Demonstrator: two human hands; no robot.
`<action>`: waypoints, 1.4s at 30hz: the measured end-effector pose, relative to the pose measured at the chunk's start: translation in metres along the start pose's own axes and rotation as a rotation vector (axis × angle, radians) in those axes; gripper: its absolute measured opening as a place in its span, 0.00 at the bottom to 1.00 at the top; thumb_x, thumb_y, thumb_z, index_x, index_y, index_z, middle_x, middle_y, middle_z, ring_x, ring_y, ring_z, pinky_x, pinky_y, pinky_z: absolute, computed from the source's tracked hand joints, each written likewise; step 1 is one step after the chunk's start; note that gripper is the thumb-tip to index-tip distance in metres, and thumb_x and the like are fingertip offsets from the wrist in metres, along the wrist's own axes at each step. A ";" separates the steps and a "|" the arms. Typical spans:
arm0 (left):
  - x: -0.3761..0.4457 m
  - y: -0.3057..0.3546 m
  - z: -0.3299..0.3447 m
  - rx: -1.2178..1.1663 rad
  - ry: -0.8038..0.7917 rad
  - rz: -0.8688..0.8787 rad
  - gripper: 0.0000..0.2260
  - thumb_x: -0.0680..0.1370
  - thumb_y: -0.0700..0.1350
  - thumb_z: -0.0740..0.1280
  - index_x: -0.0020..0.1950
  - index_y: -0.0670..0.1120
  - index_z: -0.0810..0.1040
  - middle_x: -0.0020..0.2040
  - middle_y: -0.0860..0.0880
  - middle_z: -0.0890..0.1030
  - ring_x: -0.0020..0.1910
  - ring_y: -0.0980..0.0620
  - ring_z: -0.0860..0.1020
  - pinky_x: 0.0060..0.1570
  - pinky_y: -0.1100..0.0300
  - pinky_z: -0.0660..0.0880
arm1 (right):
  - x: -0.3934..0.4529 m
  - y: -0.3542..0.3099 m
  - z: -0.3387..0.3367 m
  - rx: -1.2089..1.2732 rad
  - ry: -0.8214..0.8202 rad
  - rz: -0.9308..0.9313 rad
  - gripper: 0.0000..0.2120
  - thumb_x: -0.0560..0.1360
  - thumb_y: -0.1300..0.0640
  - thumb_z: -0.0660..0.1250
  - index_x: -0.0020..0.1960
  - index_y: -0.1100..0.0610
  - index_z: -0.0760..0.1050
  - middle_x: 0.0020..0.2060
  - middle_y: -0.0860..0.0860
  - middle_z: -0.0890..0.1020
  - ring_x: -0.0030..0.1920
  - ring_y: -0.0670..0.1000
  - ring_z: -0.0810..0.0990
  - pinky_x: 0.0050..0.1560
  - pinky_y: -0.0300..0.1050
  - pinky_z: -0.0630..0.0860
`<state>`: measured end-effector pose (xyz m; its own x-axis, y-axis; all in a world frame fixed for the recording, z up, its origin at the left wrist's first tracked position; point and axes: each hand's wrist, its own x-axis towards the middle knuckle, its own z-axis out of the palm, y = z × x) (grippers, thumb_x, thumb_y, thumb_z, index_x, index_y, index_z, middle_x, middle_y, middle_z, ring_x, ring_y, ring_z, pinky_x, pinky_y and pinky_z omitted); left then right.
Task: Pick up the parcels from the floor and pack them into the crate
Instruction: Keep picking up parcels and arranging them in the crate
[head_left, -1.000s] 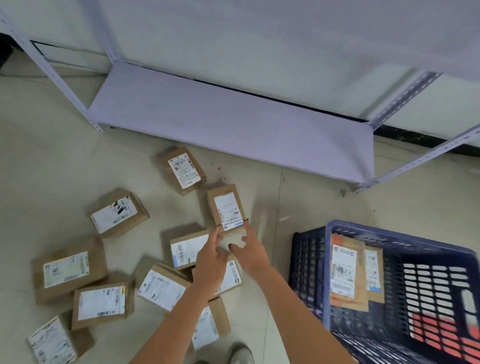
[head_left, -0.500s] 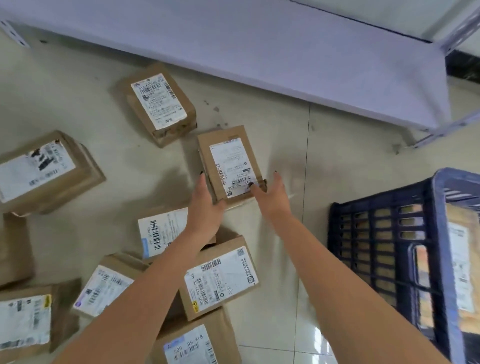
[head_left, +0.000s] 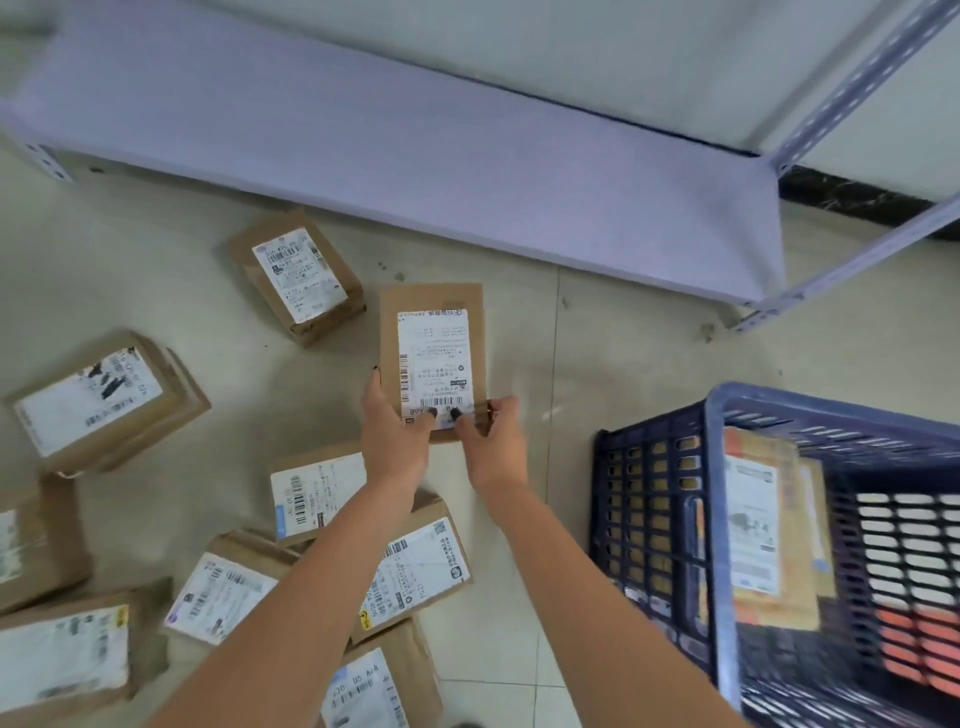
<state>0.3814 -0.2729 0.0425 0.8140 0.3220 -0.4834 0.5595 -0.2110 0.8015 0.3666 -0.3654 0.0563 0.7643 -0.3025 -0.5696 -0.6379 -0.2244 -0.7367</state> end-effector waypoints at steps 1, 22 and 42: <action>-0.011 0.013 -0.007 0.014 -0.004 0.015 0.31 0.73 0.35 0.67 0.73 0.48 0.59 0.69 0.47 0.68 0.65 0.49 0.71 0.59 0.59 0.67 | -0.015 -0.011 -0.006 0.014 0.002 0.002 0.12 0.77 0.61 0.64 0.54 0.57 0.62 0.50 0.54 0.78 0.44 0.49 0.76 0.45 0.40 0.71; -0.263 0.161 -0.063 0.006 -0.246 0.015 0.36 0.70 0.32 0.70 0.73 0.52 0.58 0.67 0.48 0.72 0.63 0.48 0.72 0.58 0.53 0.73 | -0.243 -0.097 -0.180 0.080 -0.013 0.081 0.34 0.71 0.62 0.72 0.72 0.52 0.61 0.62 0.56 0.74 0.56 0.49 0.78 0.59 0.46 0.77; -0.393 0.127 0.275 -0.053 -0.224 -0.091 0.36 0.69 0.30 0.70 0.70 0.50 0.58 0.67 0.46 0.72 0.66 0.48 0.70 0.64 0.44 0.71 | -0.134 0.097 -0.479 -0.063 -0.130 0.112 0.32 0.75 0.56 0.67 0.74 0.49 0.56 0.55 0.47 0.81 0.39 0.43 0.78 0.34 0.29 0.71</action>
<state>0.1755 -0.6804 0.2373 0.7781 0.1239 -0.6158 0.6281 -0.1399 0.7654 0.1565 -0.7901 0.2360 0.6917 -0.2072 -0.6919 -0.7209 -0.2552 -0.6443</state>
